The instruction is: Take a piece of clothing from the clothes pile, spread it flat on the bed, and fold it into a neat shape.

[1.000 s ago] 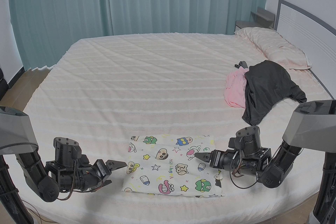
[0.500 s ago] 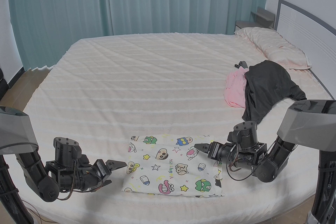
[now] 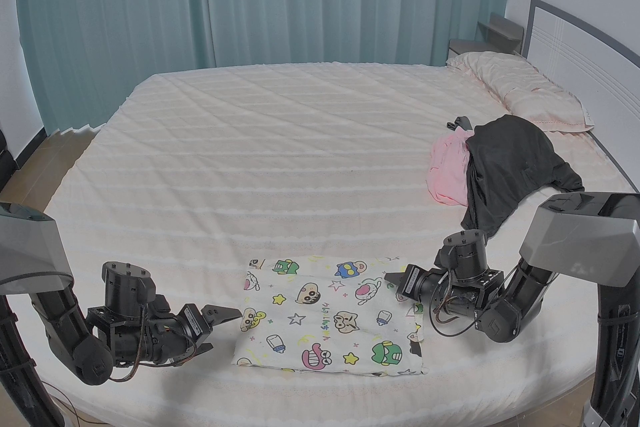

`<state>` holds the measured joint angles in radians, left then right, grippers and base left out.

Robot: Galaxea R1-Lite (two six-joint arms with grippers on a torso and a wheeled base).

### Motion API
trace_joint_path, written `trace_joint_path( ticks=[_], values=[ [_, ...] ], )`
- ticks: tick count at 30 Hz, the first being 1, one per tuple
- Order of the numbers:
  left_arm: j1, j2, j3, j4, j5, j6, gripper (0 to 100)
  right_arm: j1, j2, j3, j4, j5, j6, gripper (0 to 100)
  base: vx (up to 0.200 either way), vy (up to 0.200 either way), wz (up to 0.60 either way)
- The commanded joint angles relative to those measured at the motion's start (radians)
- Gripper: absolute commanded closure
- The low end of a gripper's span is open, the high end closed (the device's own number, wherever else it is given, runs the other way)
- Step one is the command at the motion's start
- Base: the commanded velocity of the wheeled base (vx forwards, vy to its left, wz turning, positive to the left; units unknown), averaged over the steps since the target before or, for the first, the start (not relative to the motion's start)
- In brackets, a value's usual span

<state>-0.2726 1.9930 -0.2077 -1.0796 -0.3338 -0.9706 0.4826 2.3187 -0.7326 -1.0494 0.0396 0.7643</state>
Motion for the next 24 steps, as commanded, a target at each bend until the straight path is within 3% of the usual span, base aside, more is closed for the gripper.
trace_joint_path(
  ticks=[1,19,24],
  values=[
    [0.001,0.001,0.001,0.000,0.001,0.000,0,-0.013,0.004,0.001,-0.001,0.000,0.001,100,0.000,0.000,0.00],
    [0.001,0.007,-0.002,0.000,0.001,0.000,0,-0.059,0.007,0.009,-0.041,-0.003,0.064,100,0.000,0.000,0.00],
    [0.001,0.007,-0.002,0.000,0.001,0.000,0,-0.059,0.011,0.009,-0.041,-0.033,0.066,100,0.000,0.000,0.00]
  ],
)
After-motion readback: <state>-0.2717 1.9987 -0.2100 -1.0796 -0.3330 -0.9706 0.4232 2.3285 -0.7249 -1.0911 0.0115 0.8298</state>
